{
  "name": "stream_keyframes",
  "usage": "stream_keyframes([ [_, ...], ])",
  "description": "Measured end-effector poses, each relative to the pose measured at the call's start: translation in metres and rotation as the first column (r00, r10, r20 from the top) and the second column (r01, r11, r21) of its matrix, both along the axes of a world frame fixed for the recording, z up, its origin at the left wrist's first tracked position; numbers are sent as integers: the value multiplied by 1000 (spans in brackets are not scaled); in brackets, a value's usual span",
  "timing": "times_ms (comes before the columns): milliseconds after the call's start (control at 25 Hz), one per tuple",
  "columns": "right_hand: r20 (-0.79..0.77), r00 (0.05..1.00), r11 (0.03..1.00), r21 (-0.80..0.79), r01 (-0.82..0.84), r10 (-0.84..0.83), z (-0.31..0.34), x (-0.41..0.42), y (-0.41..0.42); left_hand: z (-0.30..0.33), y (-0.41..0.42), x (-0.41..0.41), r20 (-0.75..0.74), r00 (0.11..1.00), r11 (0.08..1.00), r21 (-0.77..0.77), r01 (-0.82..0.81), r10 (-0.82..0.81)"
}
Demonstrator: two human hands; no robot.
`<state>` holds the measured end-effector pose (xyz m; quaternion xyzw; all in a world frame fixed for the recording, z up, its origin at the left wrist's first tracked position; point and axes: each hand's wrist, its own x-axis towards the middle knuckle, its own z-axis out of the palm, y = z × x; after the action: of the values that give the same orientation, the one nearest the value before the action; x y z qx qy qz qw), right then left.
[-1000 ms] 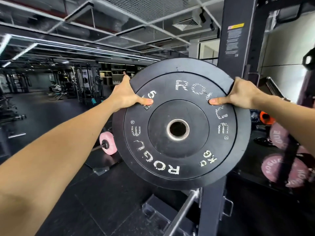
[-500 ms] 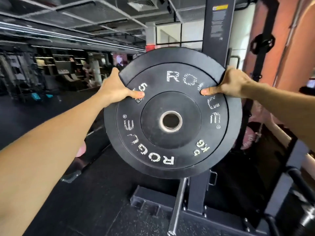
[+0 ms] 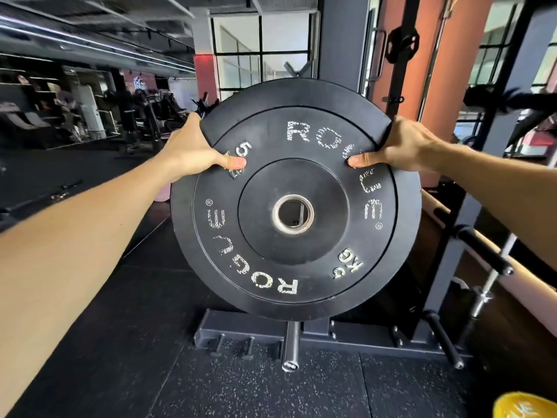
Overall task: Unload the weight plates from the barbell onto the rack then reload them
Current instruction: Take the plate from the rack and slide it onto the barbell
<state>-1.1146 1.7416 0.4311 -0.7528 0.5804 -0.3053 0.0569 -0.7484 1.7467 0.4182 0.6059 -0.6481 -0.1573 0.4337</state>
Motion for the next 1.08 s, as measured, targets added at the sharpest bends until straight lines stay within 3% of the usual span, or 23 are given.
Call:
stream_keyframes([
  [680,-48,994,994,48,98,-96,-367,-3,28,-368,0,-2,25,998,998,26,49,-49],
  [1080,-58,990,979,150,138,-131,-471,14,32,-478,-13,14,-4,997,994,79,73,-73],
])
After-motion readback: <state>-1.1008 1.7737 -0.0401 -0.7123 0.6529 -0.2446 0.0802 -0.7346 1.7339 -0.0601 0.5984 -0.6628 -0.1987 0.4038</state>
